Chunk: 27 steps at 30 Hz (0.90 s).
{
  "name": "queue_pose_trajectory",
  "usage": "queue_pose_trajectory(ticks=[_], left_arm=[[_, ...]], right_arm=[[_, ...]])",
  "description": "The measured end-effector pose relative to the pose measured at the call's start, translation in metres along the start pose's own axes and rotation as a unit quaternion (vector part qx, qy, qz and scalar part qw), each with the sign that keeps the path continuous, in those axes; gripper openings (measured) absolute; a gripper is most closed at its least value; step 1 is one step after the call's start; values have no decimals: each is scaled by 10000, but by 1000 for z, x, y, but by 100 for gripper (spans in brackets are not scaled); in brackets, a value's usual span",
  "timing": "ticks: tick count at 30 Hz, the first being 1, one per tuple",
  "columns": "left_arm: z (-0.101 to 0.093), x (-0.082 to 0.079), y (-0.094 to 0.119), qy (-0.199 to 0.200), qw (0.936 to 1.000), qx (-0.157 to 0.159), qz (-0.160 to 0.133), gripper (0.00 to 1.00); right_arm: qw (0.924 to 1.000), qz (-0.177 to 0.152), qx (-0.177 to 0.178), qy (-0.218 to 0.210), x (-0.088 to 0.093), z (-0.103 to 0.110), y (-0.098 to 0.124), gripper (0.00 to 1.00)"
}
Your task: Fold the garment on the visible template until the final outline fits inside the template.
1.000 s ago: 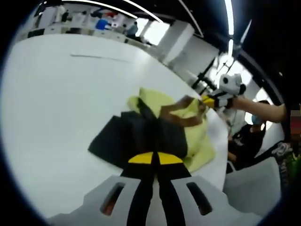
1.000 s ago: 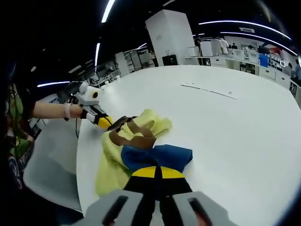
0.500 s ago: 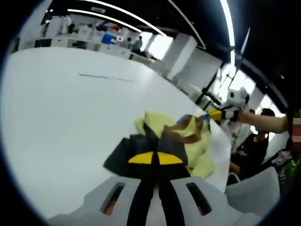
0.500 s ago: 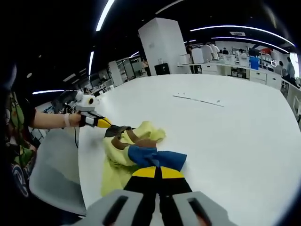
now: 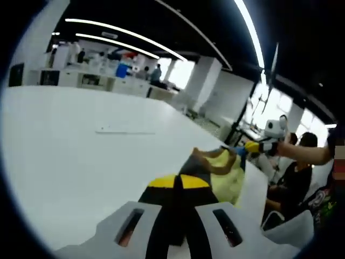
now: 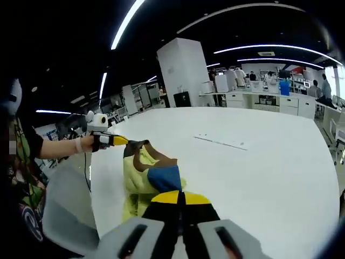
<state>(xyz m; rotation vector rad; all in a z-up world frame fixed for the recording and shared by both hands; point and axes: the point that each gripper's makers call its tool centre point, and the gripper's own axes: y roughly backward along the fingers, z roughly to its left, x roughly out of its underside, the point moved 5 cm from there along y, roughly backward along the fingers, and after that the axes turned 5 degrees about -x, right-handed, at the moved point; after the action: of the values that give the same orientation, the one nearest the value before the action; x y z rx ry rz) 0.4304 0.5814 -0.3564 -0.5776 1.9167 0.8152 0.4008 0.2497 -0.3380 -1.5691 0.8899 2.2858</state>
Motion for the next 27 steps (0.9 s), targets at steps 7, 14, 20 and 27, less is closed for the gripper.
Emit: queue_pose_trajectory(ticks=[7, 14, 20, 27], left_arm=[[-8, -60, 7, -46, 9979, 11, -646, 0], [-6, -105, 8, -381, 9943, -99, -994, 0], [17, -118, -20, -410, 9945, -274, -926, 0], [65, -76, -74, -371, 9970, -671, -56, 0]], right_arm=[[9977, -482, 25, 479, -64, 4, 14, 0], [9934, -721, 17, 892, -101, 2, 13, 0], [9942, -786, 97, 732, -111, -30, -7, 0], [9988, -229, 319, 276, -75, -85, -59, 0]])
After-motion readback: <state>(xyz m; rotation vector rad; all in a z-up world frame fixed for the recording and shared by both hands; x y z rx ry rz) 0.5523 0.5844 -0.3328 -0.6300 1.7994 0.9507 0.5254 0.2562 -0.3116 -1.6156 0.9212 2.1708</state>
